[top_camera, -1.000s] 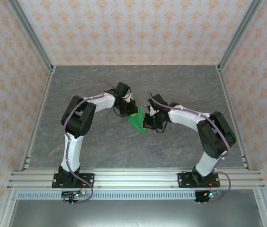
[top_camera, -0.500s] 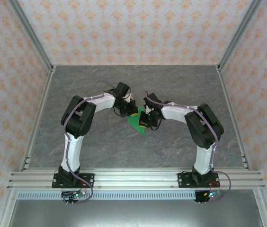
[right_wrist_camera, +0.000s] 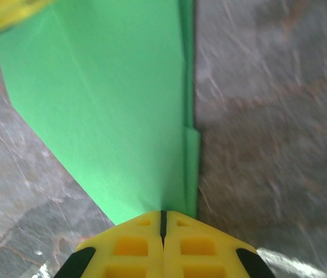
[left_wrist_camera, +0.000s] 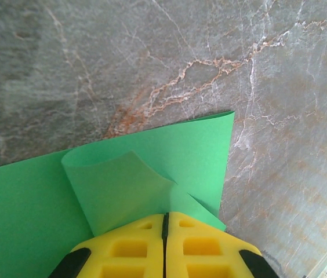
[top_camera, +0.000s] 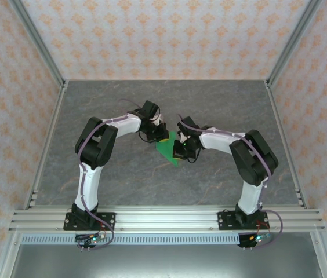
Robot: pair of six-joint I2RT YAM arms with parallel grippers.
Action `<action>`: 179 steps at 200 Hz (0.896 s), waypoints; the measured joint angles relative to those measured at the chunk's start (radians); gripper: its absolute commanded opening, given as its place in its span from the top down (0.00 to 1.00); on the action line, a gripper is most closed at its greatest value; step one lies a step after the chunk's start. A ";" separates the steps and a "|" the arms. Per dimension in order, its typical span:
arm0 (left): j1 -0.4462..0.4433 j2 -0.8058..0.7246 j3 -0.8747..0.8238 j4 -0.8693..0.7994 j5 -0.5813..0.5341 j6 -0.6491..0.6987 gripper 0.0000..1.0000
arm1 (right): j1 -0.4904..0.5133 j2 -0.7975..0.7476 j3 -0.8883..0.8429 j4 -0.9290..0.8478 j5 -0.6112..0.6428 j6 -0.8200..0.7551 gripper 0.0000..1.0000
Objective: Fold a paper plane with a square sheet of paper (fold left side to right side)
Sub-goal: Fourth fold the wing at the center of the table.
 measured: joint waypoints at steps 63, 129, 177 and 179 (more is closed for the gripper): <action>0.000 0.000 0.001 -0.001 0.000 0.000 0.92 | 0.005 -0.062 0.030 0.008 -0.002 0.039 1.00; 0.000 0.000 0.001 -0.001 0.000 0.000 0.92 | 0.005 0.087 0.087 0.132 -0.016 0.112 1.00; 0.000 0.000 0.001 -0.001 0.000 0.000 0.93 | 0.005 0.111 0.111 0.100 -0.019 0.102 1.00; 0.000 0.000 0.001 -0.001 0.000 0.000 0.93 | 0.005 0.111 0.111 0.095 -0.019 0.100 1.00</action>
